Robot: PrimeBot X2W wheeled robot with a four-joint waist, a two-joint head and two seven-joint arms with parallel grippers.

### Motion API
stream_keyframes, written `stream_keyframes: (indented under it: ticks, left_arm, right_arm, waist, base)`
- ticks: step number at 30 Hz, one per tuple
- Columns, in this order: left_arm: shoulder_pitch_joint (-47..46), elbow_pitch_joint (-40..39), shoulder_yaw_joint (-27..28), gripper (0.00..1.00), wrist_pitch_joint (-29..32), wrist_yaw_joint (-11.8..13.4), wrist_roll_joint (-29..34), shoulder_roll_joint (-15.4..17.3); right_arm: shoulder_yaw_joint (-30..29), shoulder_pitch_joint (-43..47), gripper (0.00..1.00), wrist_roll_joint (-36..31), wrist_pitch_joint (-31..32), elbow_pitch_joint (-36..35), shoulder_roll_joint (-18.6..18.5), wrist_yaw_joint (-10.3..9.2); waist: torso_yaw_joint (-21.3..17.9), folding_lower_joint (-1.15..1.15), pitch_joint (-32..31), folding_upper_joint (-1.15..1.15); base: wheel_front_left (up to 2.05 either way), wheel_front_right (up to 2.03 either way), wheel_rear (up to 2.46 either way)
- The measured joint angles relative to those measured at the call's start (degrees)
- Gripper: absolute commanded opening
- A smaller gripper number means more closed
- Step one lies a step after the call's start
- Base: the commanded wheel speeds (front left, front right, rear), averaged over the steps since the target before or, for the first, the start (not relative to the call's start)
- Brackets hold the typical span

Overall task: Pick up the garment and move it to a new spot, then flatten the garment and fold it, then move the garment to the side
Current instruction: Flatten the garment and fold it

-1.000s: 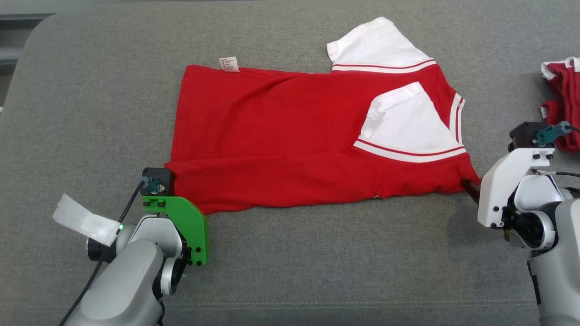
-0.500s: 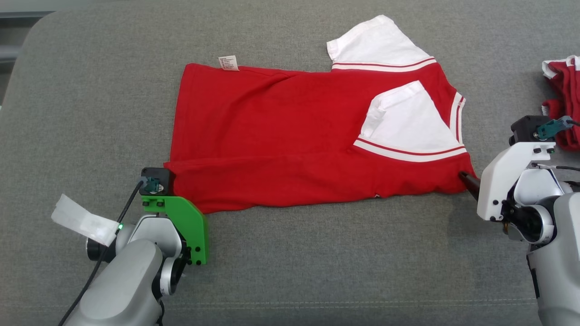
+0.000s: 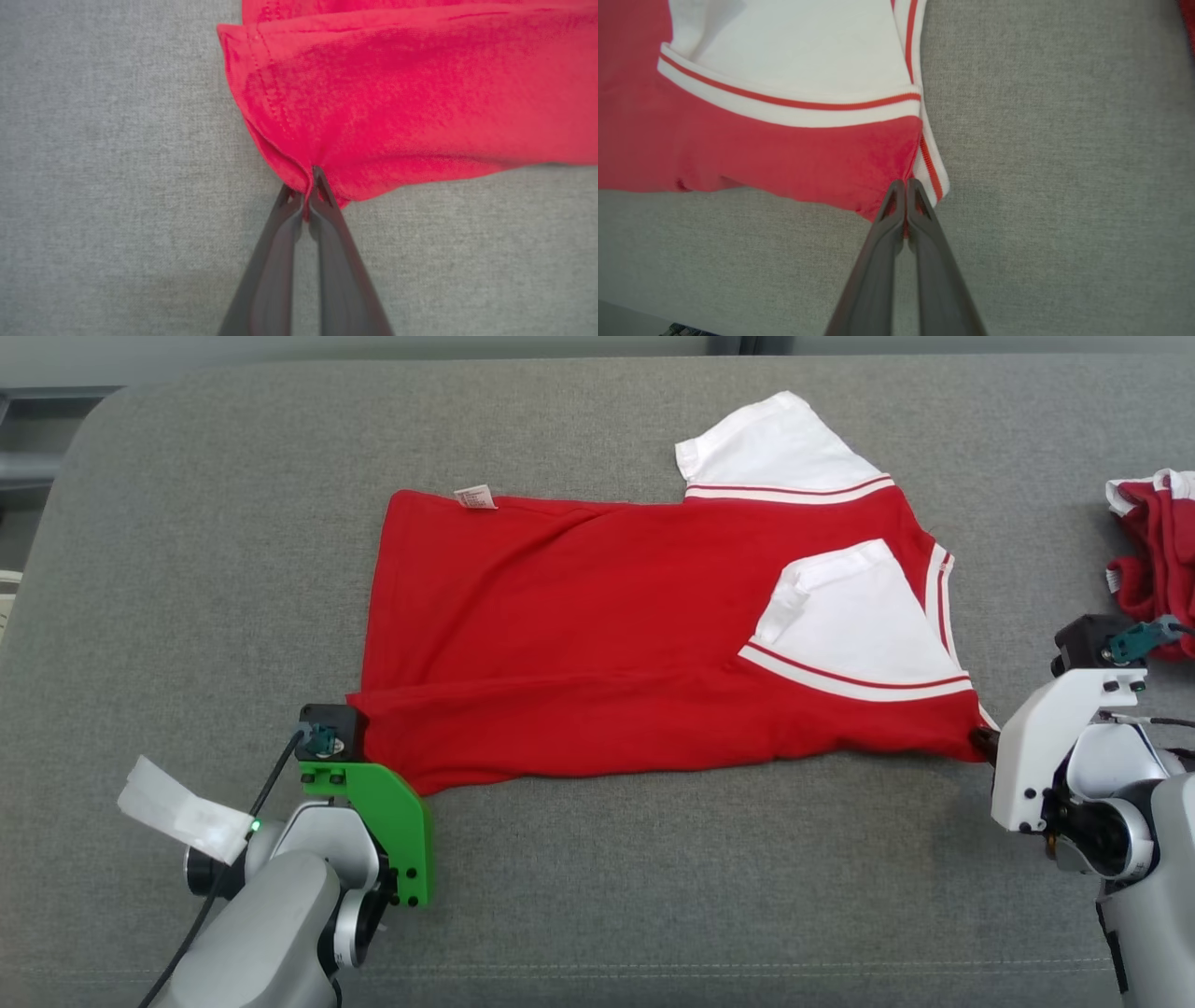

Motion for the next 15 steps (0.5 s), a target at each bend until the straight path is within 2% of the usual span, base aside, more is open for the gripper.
stream_keyframes:
  ticks: [15]
  left_arm:
    - [8.8, -3.2, -0.3, 0.0, -0.5, 0.8, -1.5, 3.2]
  right_arm:
    - [-0.8, 13.7, 0.0, 3.9, 0.5, -7.6, 0.0, 0.01]
  waist:
    - [-0.9, 0.0, -5.1, 0.0]
  base:
    - [0.0, 0.0, 0.0]
